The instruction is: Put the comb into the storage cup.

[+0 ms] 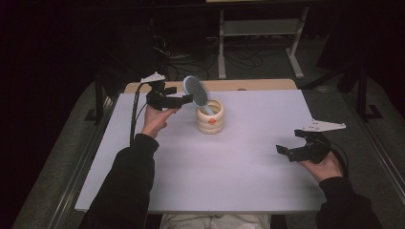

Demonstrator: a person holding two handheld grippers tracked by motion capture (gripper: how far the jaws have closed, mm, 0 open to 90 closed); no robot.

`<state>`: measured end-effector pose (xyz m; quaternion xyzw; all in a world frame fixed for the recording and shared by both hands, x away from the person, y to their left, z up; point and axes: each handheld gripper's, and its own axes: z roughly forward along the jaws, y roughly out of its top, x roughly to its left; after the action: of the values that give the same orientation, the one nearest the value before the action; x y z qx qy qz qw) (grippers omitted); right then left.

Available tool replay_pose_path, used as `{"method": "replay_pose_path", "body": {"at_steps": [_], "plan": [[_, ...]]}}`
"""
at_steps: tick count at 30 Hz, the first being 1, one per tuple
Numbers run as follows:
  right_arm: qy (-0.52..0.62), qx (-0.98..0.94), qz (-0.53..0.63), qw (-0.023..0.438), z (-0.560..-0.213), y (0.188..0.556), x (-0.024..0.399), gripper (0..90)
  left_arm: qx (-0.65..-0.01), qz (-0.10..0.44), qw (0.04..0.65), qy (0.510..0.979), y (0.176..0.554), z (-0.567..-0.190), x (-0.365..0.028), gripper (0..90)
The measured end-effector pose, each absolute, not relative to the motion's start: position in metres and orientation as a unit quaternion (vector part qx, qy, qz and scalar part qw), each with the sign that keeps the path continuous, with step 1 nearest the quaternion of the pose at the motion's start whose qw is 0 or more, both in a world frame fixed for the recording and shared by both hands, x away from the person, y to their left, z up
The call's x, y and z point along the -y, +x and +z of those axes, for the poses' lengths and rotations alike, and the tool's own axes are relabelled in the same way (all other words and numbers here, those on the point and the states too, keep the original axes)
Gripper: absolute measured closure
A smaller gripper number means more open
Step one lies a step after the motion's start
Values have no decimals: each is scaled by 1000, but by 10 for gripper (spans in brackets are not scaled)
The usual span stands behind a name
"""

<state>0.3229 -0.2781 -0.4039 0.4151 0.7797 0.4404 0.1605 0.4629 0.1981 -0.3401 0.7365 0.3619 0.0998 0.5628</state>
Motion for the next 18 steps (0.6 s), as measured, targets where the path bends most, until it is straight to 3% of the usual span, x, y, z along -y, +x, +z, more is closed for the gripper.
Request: {"method": "replay_pose_path", "body": {"at_steps": [18], "plan": [[417,-781,438,158,-405,320,278,0,-339,132,586,725,437,-335,-232,0]]}}
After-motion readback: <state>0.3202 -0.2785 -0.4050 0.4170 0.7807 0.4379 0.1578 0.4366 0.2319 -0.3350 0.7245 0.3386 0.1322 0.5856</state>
